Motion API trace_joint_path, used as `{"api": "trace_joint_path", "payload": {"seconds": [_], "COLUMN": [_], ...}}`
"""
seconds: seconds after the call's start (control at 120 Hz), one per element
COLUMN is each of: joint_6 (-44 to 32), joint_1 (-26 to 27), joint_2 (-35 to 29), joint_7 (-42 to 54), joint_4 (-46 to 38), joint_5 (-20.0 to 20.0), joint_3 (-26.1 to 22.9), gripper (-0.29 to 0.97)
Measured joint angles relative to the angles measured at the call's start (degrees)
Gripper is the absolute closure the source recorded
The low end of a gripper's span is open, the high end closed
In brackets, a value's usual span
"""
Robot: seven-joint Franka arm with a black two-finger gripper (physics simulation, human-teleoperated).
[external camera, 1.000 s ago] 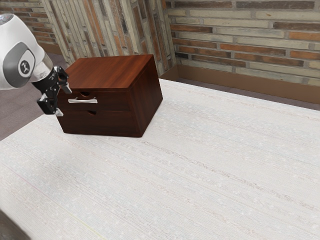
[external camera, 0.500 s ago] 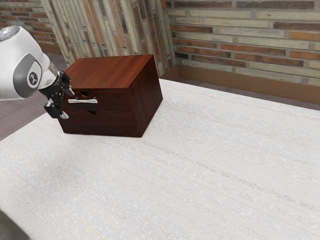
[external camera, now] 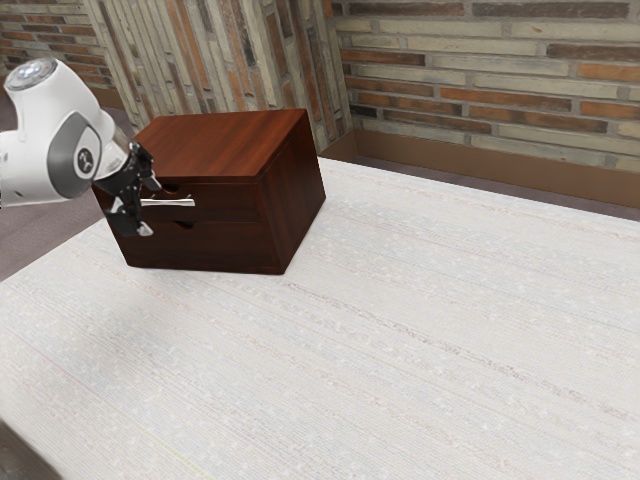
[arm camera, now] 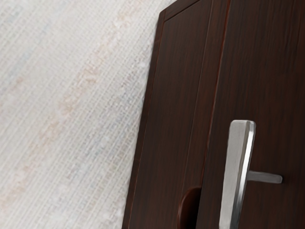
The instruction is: Pull the drawer handle with one arm to open the drawer
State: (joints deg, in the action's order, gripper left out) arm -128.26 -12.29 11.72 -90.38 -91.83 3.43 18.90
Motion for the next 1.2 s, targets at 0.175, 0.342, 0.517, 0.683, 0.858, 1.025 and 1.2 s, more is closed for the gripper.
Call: {"api": "trace_joint_path", "payload": {"seconds": [0.175, 0.342, 0.517, 0.683, 0.858, 1.025, 1.2], "joint_6": [-0.7, -1.1, -1.5, -1.7, -1.8, -1.9, -2.2], "joint_1": [0.0, -0.1, -0.1, -0.7, -0.6, -0.3, -0.2], "joint_2": [0.6, 0.6, 0.9, 2.3, 3.0, 2.8, 2.2], "joint_7": [-0.3, -0.4, -0.6, -0.7, -0.7, -0.8, -0.9], "joint_4": [0.0, 0.0, 0.1, 1.2, 1.3, 0.9, -0.8], "joint_5": [0.2, 0.2, 0.2, 0.2, 0.4, 1.1, 1.2], "joint_3": [0.0, 0.0, 0.0, 0.0, 0.0, 0.0, 0.0], "gripper": [0.0, 0.08, 0.19, 0.24, 0.26, 0.27, 0.28]}}
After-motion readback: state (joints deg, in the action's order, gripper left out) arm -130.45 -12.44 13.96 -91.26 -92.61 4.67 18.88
